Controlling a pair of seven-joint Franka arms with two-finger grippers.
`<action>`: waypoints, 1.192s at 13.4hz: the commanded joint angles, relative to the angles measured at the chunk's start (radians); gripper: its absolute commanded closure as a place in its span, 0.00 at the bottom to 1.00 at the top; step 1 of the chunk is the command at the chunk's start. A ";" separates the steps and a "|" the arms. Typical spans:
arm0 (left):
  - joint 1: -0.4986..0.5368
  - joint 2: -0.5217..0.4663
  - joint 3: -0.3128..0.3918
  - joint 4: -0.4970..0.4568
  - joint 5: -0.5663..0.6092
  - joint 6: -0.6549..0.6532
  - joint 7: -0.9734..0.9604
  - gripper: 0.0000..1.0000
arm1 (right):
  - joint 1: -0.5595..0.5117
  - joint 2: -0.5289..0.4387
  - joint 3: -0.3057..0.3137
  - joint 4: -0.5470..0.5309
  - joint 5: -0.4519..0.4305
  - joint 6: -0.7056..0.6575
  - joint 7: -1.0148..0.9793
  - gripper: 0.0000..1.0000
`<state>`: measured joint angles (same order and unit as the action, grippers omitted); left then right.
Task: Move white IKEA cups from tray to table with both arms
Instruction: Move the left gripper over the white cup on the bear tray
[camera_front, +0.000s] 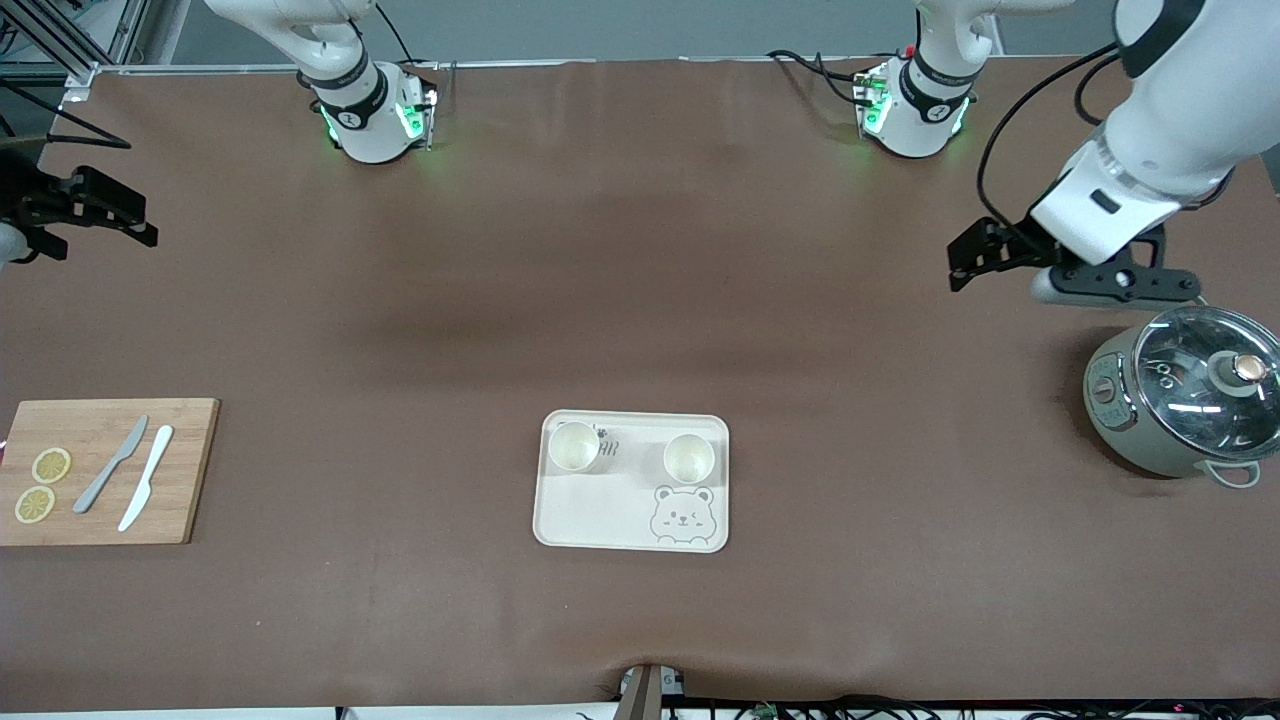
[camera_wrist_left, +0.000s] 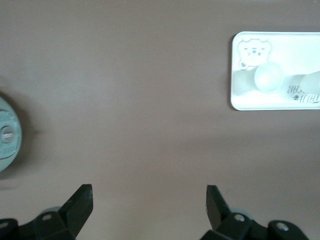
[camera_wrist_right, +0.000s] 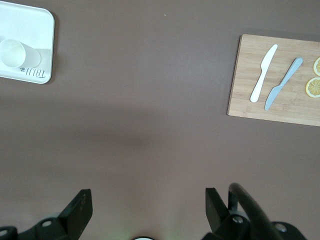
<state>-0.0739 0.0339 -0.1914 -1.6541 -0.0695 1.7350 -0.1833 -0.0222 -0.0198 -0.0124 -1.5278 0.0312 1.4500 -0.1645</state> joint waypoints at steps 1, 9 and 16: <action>-0.061 0.119 -0.011 0.092 0.077 -0.009 -0.025 0.00 | -0.019 0.012 0.011 0.026 -0.013 -0.016 -0.004 0.00; -0.240 0.490 0.015 0.396 0.155 0.055 -0.221 0.00 | -0.013 0.012 0.011 0.026 -0.004 -0.019 -0.010 0.00; -0.422 0.713 0.174 0.600 0.145 0.104 -0.243 0.00 | -0.002 0.027 0.014 0.024 -0.004 -0.039 -0.009 0.00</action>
<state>-0.4797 0.6913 -0.0362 -1.1328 0.0602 1.8289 -0.4139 -0.0225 -0.0092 -0.0025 -1.5277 0.0313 1.4263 -0.1646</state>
